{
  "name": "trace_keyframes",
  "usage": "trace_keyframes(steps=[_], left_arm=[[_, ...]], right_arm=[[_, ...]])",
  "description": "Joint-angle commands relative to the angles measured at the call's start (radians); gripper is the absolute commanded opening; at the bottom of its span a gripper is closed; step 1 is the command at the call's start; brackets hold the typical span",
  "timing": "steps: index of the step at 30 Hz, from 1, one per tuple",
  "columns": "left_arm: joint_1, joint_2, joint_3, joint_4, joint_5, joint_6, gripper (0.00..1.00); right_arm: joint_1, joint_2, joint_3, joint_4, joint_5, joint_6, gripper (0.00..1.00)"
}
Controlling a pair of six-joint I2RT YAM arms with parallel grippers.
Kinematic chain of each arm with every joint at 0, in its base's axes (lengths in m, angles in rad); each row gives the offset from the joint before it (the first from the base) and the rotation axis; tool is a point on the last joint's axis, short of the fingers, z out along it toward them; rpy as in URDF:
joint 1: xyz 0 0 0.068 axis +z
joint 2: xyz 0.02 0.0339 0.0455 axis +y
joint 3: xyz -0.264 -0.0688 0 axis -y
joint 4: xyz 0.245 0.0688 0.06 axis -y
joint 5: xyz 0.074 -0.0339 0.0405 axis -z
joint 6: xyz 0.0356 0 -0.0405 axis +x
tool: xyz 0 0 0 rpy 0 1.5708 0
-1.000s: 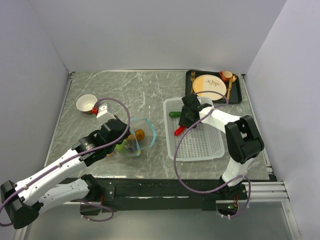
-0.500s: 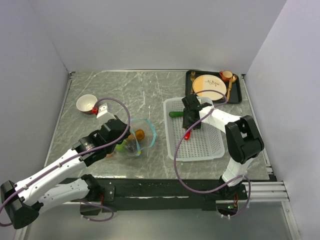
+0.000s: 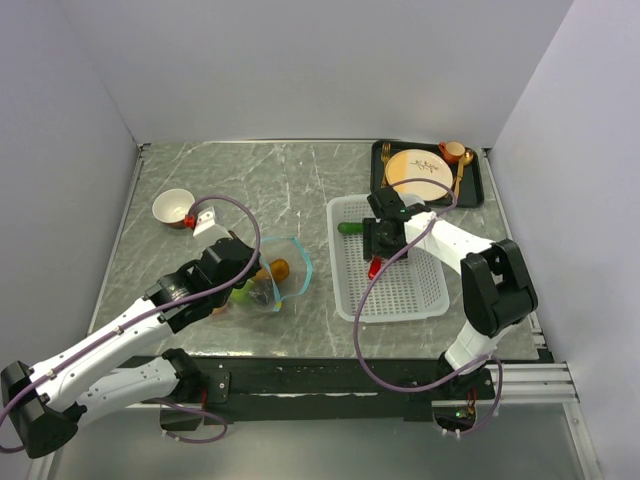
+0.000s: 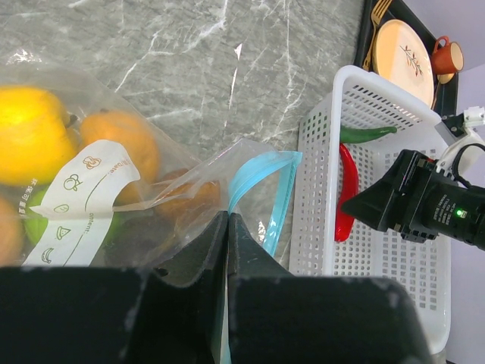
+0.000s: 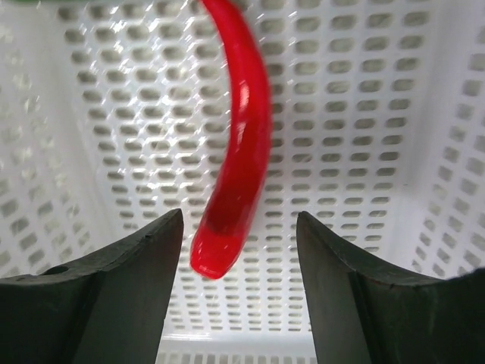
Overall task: Place the food in the zip-top bag and seal the zipper
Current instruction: Pick up the fake vegetable from the bin.
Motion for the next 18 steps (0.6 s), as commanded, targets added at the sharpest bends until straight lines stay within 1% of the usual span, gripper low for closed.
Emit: trace_keyframes(steps=[1, 4, 8, 11, 14, 15, 17, 18], left_arm=[[0.004, -0.025, 0.016, 0.023, 0.002, 0.013, 0.08], [0.005, -0.025, 0.015, 0.026, 0.004, 0.015, 0.08], [0.004, -0.015, 0.019, 0.015, 0.004, 0.013, 0.08], [0.004, -0.015, 0.021, 0.019, 0.007, 0.013, 0.08], [0.004, -0.015, 0.016, 0.026, 0.011, 0.012, 0.08], [0.004, -0.016, 0.015, 0.027, 0.013, 0.012, 0.08], [0.004, -0.015, 0.016, 0.024, 0.013, 0.012, 0.07], [0.004, -0.015, 0.018, 0.021, 0.013, 0.012, 0.07]], right_arm=[[-0.008, -0.011, 0.029, -0.027, -0.067, -0.045, 0.67], [-0.007, 0.012, 0.024, -0.022, -0.074, -0.051, 0.65], [-0.007, 0.027, 0.020, -0.016, -0.082, -0.057, 0.60], [-0.007, 0.039, 0.016, -0.019, -0.082, -0.063, 0.59], [-0.010, 0.044, 0.007, -0.011, -0.079, -0.066, 0.54], [-0.010, 0.044, 0.004, -0.008, -0.078, -0.066, 0.48], [-0.011, 0.044, 0.001, -0.005, -0.081, -0.070, 0.42], [-0.014, 0.044, 0.001, -0.006, -0.081, -0.070, 0.34]])
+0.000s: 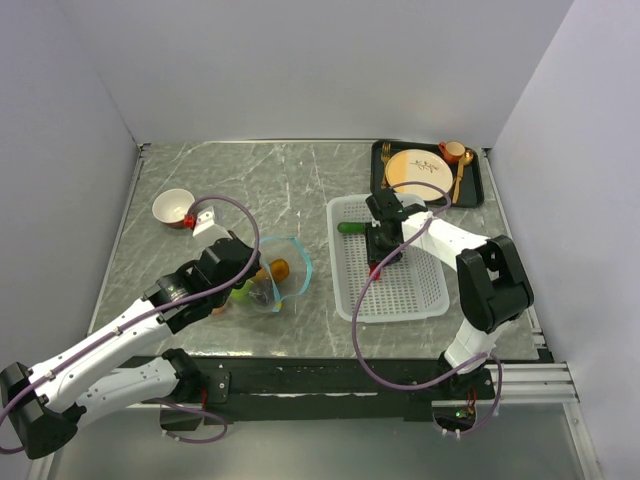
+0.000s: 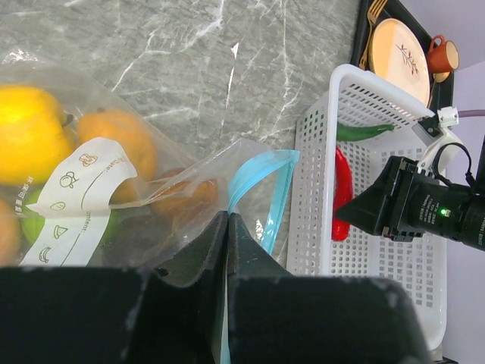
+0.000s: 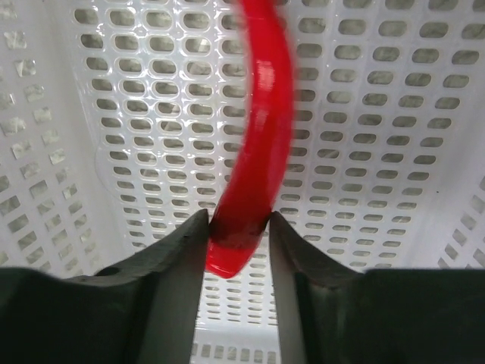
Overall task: Place the food in the zip-top bag and seal the zipper
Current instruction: Pick up the fake vegetable from the bin, then place the fake vegetable in the zipper food storage bag.
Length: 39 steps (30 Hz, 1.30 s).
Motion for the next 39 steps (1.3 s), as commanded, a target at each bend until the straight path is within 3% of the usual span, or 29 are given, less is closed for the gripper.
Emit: trace_keyframes(steps=[1, 9, 23, 39], left_arm=[[0.004, -0.006, 0.018, 0.021, 0.006, 0.013, 0.07], [0.004, -0.010, 0.027, 0.010, 0.000, 0.014, 0.07], [0.004, 0.019, 0.035, 0.034, 0.014, 0.023, 0.07], [0.004, 0.036, 0.044, 0.039, 0.023, 0.023, 0.07]], right_arm=[[-0.014, 0.008, -0.001, 0.010, -0.003, -0.016, 0.32], [-0.027, -0.021, -0.006, -0.012, -0.003, -0.041, 0.18], [-0.028, -0.202, 0.006, -0.073, -0.078, -0.093, 0.18], [0.062, -0.366, 0.048, 0.002, -0.328, -0.092, 0.17]])
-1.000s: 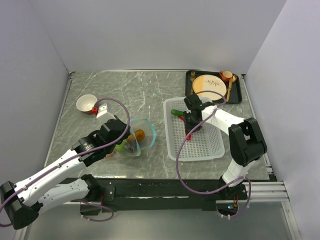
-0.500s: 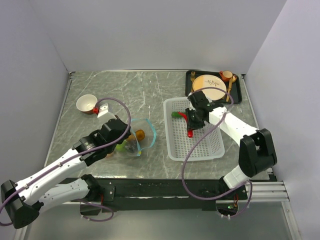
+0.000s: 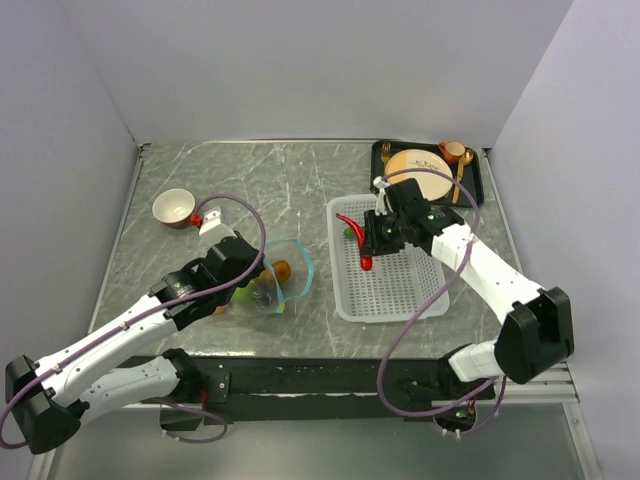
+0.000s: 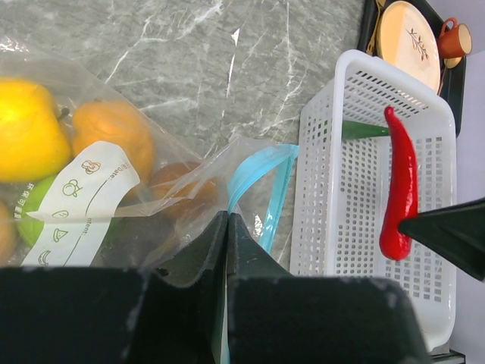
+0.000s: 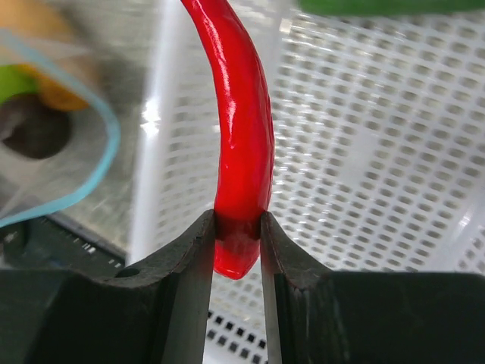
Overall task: Place the food in the zip-top bag and seal the zipper
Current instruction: Place the fake vegetable in the zipper food storage bag.
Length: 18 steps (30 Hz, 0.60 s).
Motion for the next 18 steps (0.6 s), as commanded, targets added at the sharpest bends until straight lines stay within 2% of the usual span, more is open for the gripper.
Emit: trace_keyframes(steps=[1, 7, 18], left_arm=[[0.004, -0.005, 0.045, 0.022, -0.005, 0.019, 0.07], [0.004, -0.025, 0.039, 0.014, -0.013, 0.015, 0.07], [0.004, -0.045, 0.022, 0.020, -0.010, 0.009, 0.06]], right_arm=[[0.060, -0.045, 0.060, 0.034, -0.093, -0.023, 0.17], [0.172, -0.033, 0.089, 0.006, -0.060, -0.061, 0.17], [0.244, -0.082, 0.080, 0.003, -0.117, -0.113, 0.17]])
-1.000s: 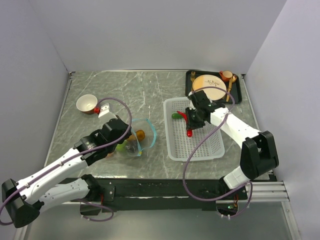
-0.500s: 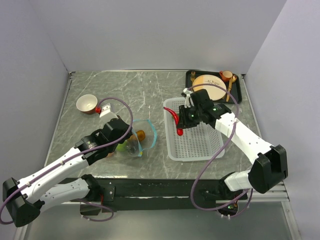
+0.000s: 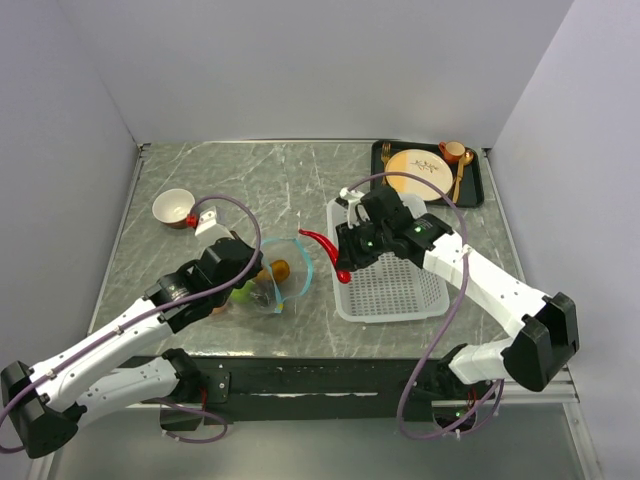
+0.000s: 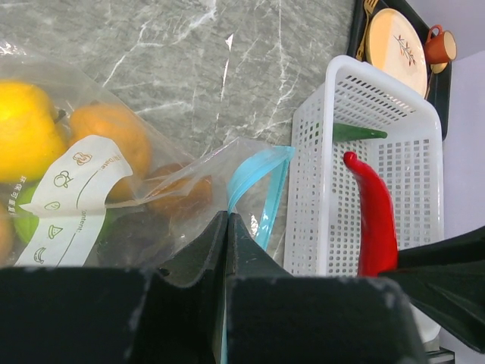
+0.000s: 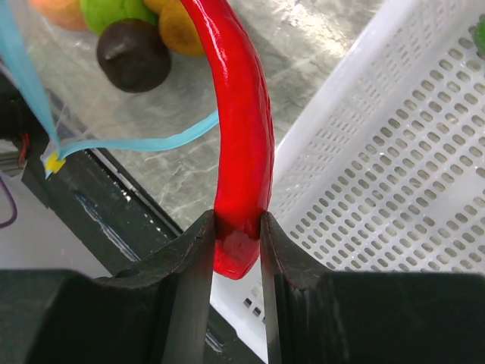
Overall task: Place the food in the zip-top bag and seal the zipper
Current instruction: Place the fake vegetable in the zipper food storage bag.
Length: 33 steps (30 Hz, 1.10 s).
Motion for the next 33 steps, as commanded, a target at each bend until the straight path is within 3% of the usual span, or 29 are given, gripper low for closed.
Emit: trace_keyframes(steps=[1, 10, 33], left_arm=[[0.004, -0.012, 0.022, 0.026, -0.006, 0.008, 0.06], [0.004, -0.018, 0.014, 0.031, -0.003, 0.007, 0.02], [0.004, -0.032, 0.020, 0.023, 0.015, 0.049, 0.03]], right_arm=[[0.043, -0.031, 0.038, -0.005, -0.037, -0.045, 0.17], [0.175, 0.013, 0.052, -0.045, 0.023, -0.092, 0.18], [0.181, 0.353, 0.325, 0.053, 0.037, 0.093, 0.18]])
